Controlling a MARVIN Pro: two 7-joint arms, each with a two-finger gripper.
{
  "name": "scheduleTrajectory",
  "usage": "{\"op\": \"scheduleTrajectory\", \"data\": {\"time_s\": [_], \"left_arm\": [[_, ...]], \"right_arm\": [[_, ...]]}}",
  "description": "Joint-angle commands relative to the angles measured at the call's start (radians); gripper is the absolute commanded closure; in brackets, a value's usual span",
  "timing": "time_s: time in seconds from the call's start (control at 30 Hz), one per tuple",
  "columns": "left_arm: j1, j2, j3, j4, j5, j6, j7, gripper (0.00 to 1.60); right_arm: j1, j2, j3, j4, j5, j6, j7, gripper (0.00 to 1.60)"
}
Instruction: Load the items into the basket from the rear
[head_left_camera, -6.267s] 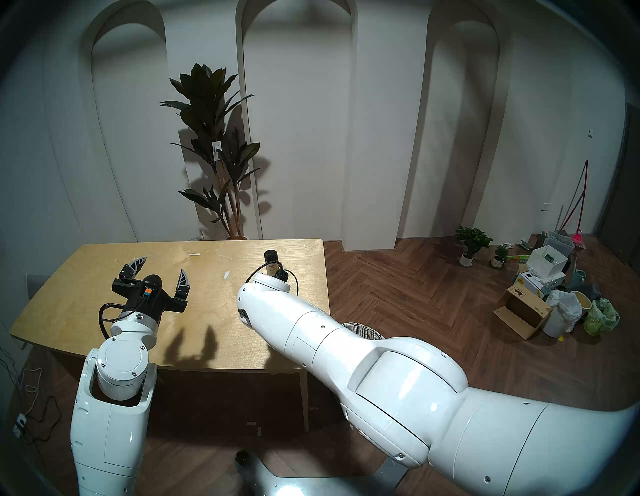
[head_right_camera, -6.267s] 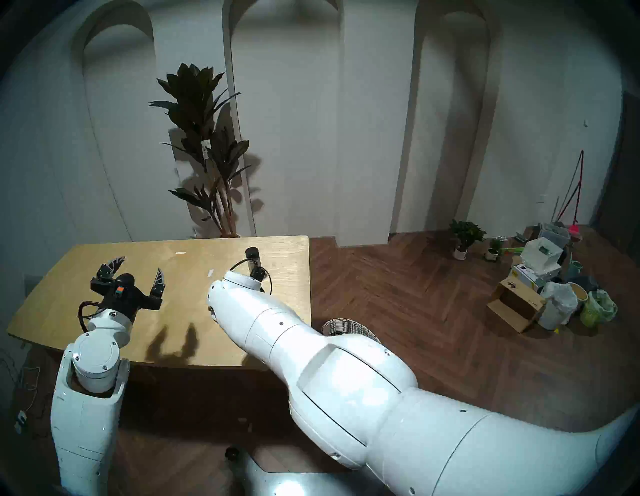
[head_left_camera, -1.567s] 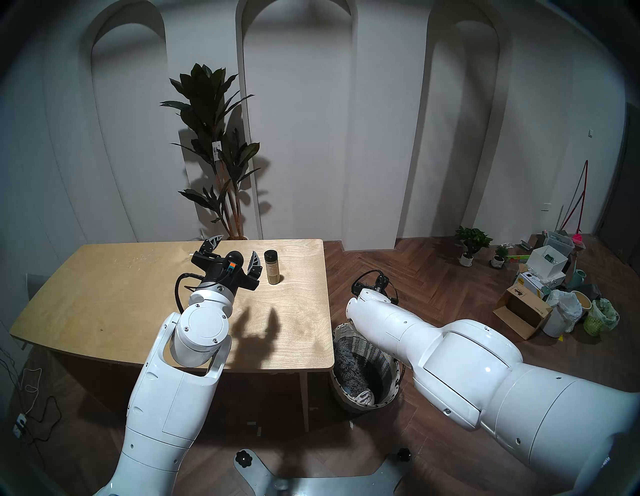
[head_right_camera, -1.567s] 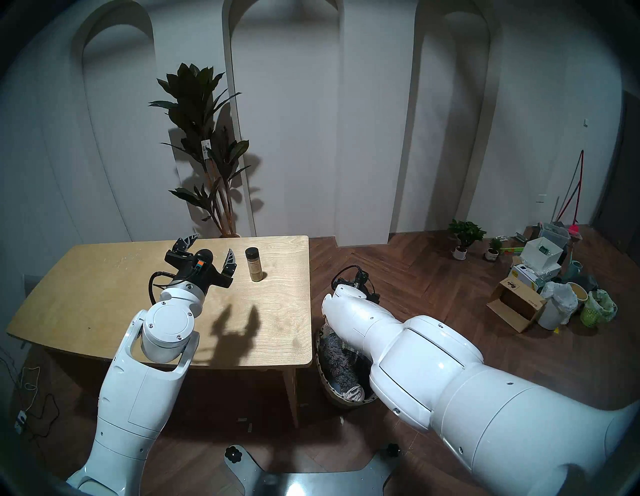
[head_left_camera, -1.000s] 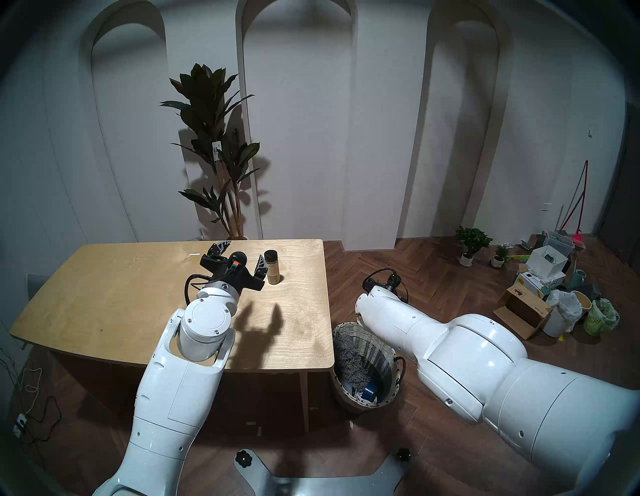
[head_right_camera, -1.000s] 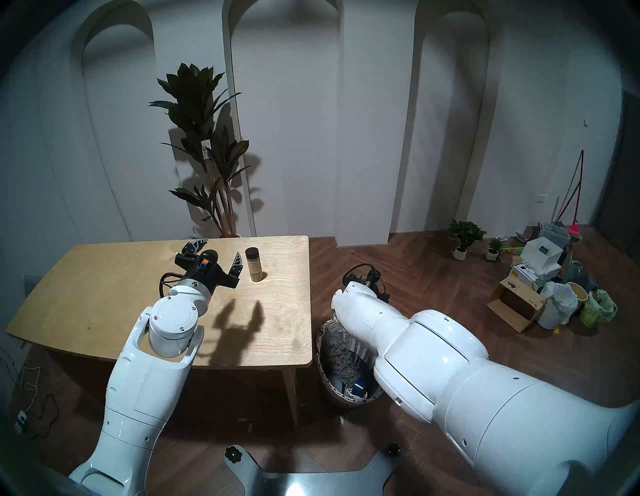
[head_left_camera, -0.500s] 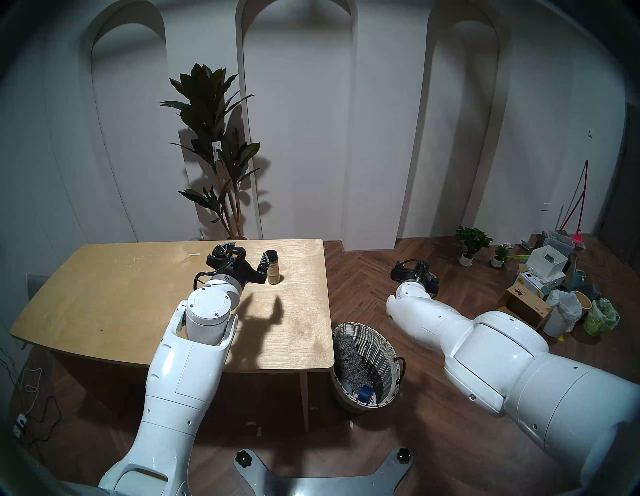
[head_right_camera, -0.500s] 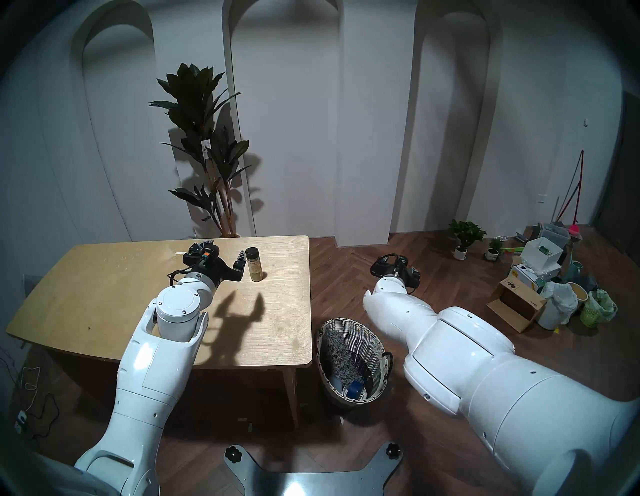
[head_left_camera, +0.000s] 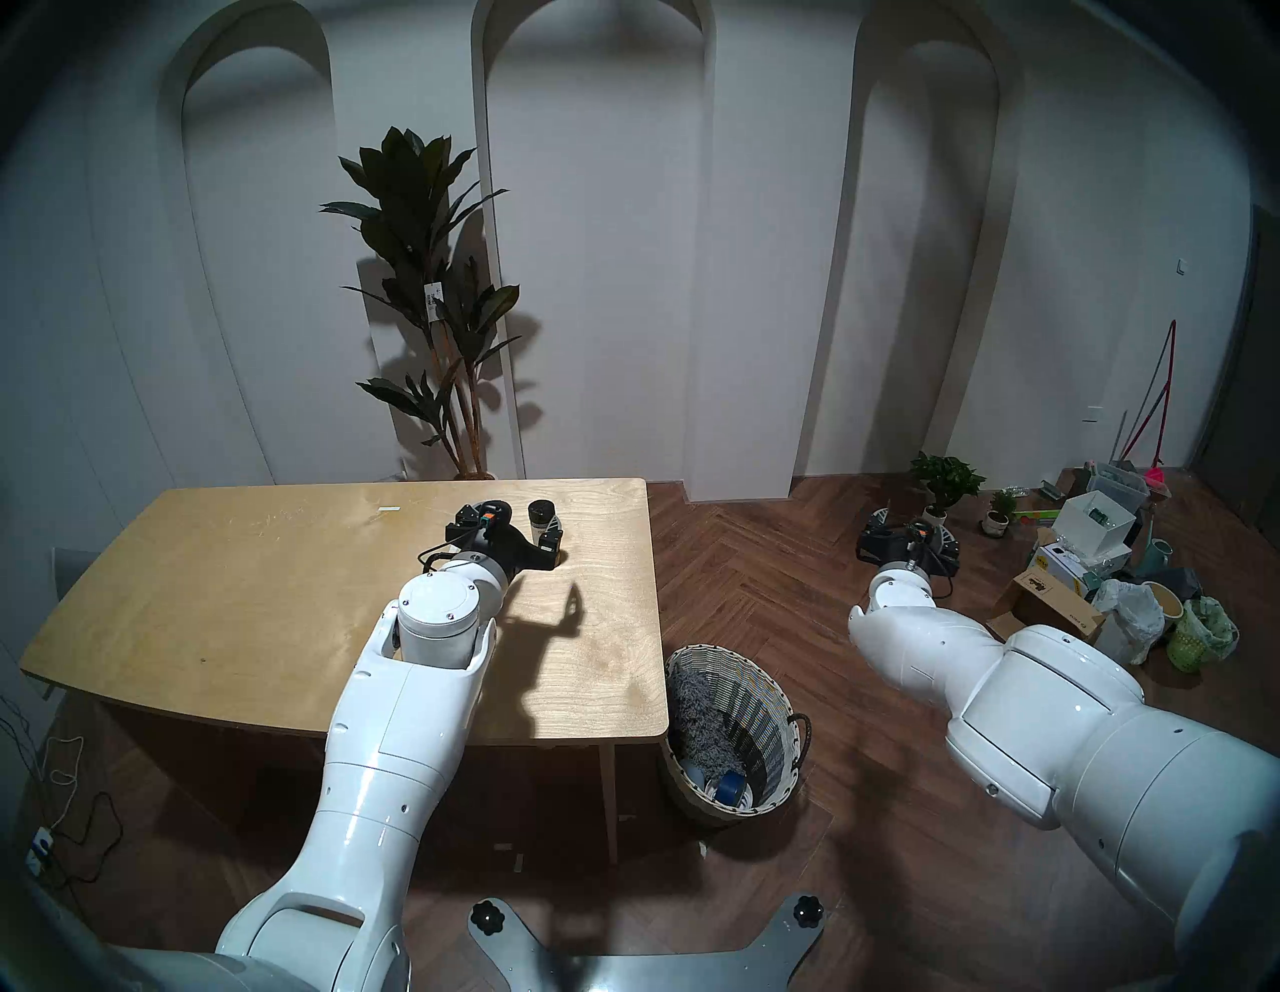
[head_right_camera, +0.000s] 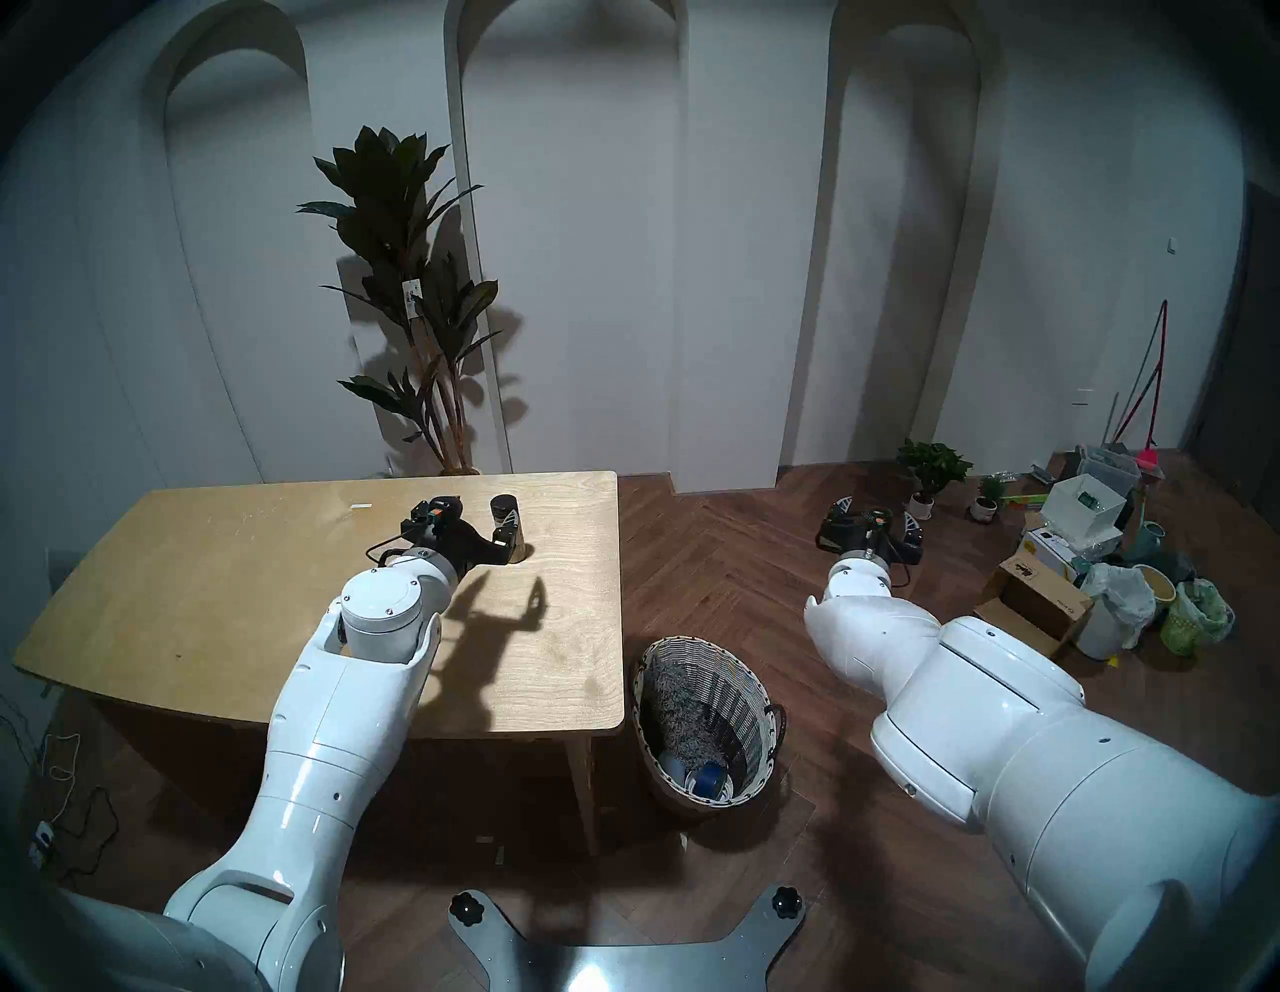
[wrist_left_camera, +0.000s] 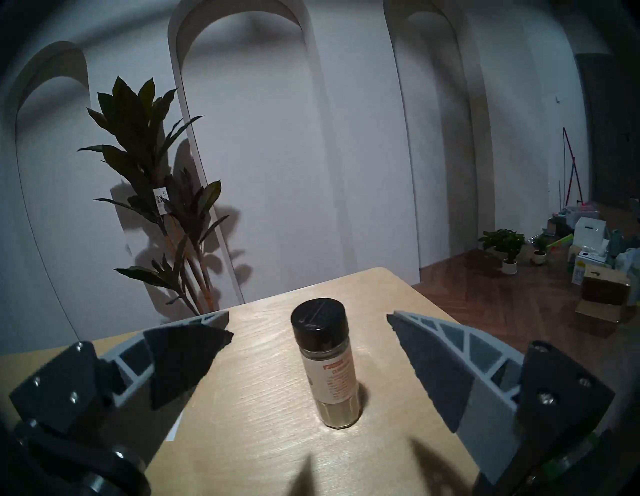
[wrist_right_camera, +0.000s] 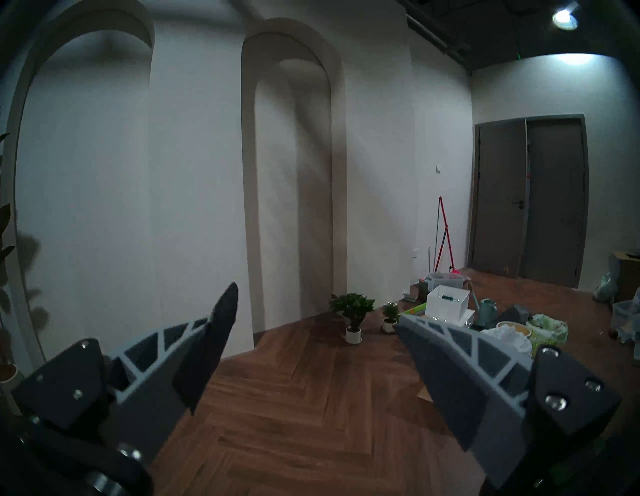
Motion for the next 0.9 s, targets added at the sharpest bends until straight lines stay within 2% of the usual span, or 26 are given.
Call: {"op": "scheduleTrajectory", "data": {"time_s": [0.0, 0.5, 0.87], "left_arm": [[-0.089, -0.018, -0.008, 0.051, -0.038, -0.053, -0.031, 0.00], [-0.181, -0.021, -0.047, 0.222, -0.086, -0.124, -0.061, 0.00], [-0.258, -0.027, -0.060, 0.346, -0.099, -0.161, -0.069, 0.00]], "right_arm": [[-0.014, 0.041, -0.011, -0.007, -0.016, -0.105, 0.020, 0.00], [-0.062, 0.064, -0.027, -0.040, -0.038, -0.292, 0.064, 0.00], [-0.082, 0.081, -0.035, -0.076, -0.053, -0.292, 0.084, 0.00]]}}
